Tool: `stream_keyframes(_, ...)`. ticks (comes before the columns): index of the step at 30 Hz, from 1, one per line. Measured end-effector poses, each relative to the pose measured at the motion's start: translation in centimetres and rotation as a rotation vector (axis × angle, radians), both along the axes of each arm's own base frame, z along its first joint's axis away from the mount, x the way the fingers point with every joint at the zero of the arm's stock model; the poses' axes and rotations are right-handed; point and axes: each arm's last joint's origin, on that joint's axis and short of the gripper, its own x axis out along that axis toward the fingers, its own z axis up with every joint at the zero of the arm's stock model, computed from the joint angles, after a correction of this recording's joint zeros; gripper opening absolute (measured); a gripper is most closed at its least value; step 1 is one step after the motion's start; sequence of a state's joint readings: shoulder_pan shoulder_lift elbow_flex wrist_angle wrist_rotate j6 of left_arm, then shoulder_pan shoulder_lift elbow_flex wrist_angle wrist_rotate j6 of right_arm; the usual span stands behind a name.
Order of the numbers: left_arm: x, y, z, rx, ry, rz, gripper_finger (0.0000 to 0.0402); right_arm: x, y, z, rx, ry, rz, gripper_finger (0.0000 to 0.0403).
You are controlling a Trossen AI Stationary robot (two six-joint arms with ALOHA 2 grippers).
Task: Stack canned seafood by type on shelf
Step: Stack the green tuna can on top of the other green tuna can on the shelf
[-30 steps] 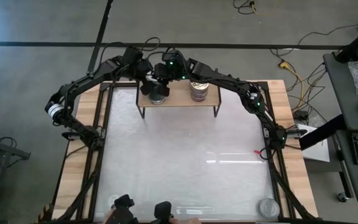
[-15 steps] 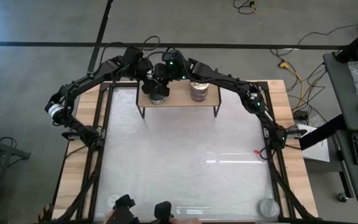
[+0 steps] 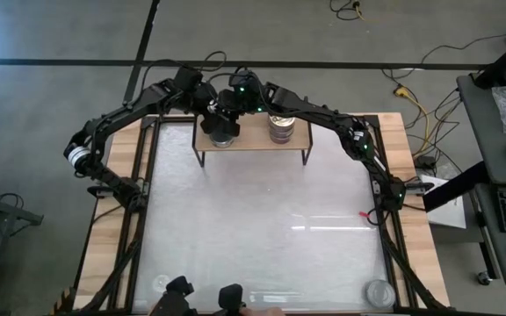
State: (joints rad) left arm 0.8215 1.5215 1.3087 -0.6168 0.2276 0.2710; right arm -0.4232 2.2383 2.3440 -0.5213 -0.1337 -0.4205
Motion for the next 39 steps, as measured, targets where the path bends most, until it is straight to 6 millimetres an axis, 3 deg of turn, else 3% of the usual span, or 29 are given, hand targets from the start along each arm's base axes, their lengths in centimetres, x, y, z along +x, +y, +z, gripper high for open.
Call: stream_keyframes(39,-0.15,-0.14,-0.19,0.004,0.035,-0.022,0.0400,0.00,-0.02,-0.05,0.001,0.000,-0.001,0.0028)
